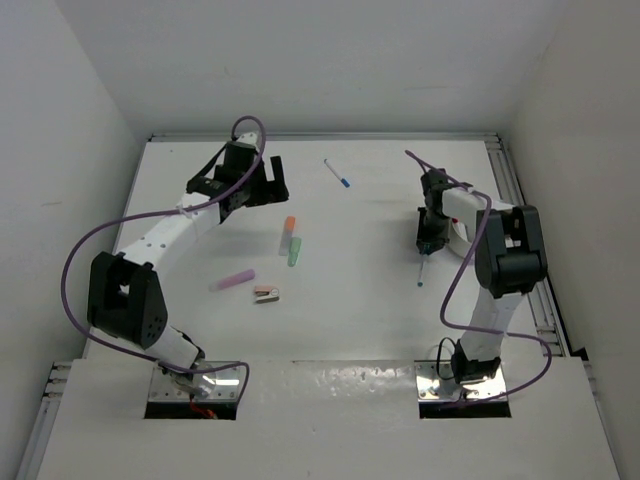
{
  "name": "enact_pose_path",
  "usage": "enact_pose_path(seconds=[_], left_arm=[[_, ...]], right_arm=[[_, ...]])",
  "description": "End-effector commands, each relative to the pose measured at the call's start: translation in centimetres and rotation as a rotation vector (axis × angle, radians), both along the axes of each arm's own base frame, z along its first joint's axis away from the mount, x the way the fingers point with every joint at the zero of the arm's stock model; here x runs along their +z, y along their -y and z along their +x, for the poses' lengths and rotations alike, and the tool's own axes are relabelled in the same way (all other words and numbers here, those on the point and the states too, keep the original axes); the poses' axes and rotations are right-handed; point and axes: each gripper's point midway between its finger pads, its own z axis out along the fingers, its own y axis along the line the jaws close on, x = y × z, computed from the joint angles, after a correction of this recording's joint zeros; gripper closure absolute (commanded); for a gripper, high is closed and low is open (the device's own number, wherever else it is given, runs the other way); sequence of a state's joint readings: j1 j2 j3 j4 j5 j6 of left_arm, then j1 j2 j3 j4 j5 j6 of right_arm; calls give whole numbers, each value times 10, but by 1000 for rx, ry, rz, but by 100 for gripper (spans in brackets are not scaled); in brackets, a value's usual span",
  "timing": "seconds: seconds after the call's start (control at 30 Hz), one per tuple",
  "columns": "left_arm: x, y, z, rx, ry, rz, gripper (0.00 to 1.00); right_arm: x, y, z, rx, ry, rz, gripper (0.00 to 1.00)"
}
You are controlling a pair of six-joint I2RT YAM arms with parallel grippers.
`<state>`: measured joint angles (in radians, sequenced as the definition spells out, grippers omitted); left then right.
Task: Sort the stationery into containers
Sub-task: Pick up the pen from the center of the board.
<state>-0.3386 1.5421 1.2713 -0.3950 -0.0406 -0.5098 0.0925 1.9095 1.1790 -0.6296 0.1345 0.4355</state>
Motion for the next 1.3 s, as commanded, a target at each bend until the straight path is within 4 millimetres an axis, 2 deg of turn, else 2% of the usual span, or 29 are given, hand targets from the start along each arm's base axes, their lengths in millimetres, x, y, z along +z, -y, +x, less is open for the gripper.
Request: enact_pose_path(seconds=[0.0, 0.27, 0.33, 0.4, 0.43, 0.5, 0.6, 0.7, 0.73, 0.77, 0.83, 0.9, 0.97, 1.0, 1.03, 1.07, 1.13, 1.17, 1.2, 1.23, 1.27], left_arm=[[16, 0, 12, 7, 45, -40, 1], [16, -6, 11, 10, 49, -42, 1], [17, -3, 9, -11, 46, -55, 1], [16, -4, 9, -10, 45, -55, 1], [16, -4, 9, -13, 46, -53, 1], [19, -3, 9, -17, 52, -51, 1], [24, -4, 8, -25, 70, -48, 2], [39, -4, 7, -38, 113, -52, 2], [40, -5, 7, -41, 118, -49, 2], [44, -4, 6, -46, 127, -52, 2], [50, -4, 3, -63, 146, -48, 2], [56, -3, -2, -84, 169, -47, 4], [59, -1, -5, -100, 185, -48, 4], [62, -2, -9, -108, 198, -45, 4], [60, -1, -12, -115, 198, -44, 2], [64, -2, -15, -118, 216, -43, 0], [69, -2, -20, -137, 255, -44, 0], [69, 1, -22, -160, 264, -43, 0], [73, 2, -22, -169, 287, -47, 0], [72, 3, -24, -176, 291, -48, 0], [75, 8, -24, -202, 305, -54, 0]], right_arm=[[2, -7, 11, 21, 12, 40, 78], [-6, -22, 5, 87, -45, 96, 80], [-7, -27, 3, 110, -64, 110, 81], [-7, -29, 4, 127, -75, 109, 87], [-8, -29, 1, 133, -92, 106, 95], [-5, -34, 2, 140, -88, 130, 100], [14, -46, 7, 171, -48, 157, 100], [54, -65, 20, 232, 83, 213, 100], [76, -70, 26, 261, 156, 227, 100], [89, -75, 29, 283, 201, 249, 100], [116, -79, 39, 341, 312, 252, 100], [151, -80, 47, 384, 459, 244, 100], [175, -72, 46, 424, 562, 203, 100], [188, -67, 52, 432, 635, 183, 100], [188, -61, 50, 458, 662, 156, 100], [214, -49, 55, 452, 774, 122, 100], [236, -29, 54, 468, 903, 67, 100], [241, -21, 54, 485, 942, 34, 100], [233, -15, 49, 484, 950, 28, 100], [245, 3, 53, 486, 1018, -25, 100], [257, 6, 50, 517, 1078, -48, 100]])
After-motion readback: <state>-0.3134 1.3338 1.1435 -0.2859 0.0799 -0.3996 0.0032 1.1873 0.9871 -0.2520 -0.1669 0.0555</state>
